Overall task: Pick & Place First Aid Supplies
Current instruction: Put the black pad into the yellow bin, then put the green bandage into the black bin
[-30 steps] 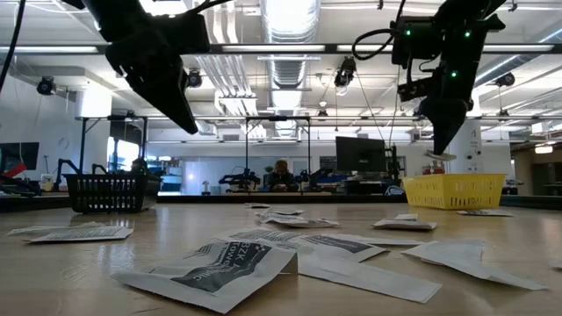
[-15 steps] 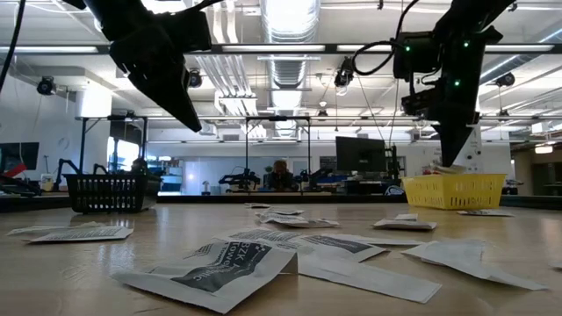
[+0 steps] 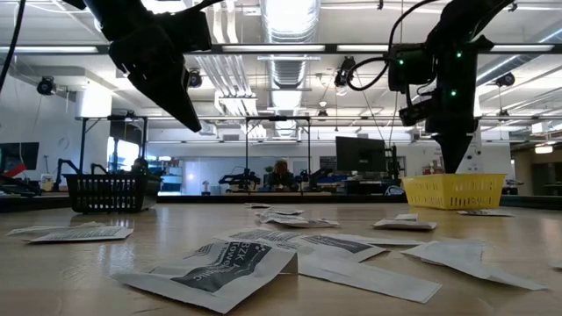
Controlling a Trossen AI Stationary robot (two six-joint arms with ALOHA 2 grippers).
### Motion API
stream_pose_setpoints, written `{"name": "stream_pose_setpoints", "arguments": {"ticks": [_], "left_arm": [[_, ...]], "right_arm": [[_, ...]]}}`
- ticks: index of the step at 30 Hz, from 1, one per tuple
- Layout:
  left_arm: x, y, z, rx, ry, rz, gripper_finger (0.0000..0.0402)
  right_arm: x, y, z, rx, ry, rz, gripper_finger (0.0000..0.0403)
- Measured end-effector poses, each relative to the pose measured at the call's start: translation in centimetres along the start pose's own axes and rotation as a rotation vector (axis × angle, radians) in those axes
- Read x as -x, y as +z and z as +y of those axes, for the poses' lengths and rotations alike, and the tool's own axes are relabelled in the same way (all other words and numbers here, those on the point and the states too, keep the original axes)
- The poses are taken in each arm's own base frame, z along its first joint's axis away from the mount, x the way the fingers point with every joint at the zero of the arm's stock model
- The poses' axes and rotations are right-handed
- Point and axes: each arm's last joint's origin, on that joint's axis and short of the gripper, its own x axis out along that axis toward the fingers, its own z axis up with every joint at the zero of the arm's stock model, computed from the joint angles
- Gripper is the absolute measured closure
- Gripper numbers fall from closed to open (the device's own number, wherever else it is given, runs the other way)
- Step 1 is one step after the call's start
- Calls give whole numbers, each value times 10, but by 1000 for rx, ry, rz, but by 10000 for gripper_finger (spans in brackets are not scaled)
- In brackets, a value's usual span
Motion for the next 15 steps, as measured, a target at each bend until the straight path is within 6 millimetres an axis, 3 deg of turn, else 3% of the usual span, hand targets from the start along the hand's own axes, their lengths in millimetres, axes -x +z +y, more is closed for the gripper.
{"name": "stream_pose_setpoints", "arguments": {"ticks": [5, 15], "left_arm": [[0, 0, 0, -1, -2, 1, 319], [0, 0, 0, -2, -24, 10, 319]], "right_arm": [[-4, 1, 1, 4, -4, 20, 375], [4, 2, -2, -13, -43, -17, 292]]}}
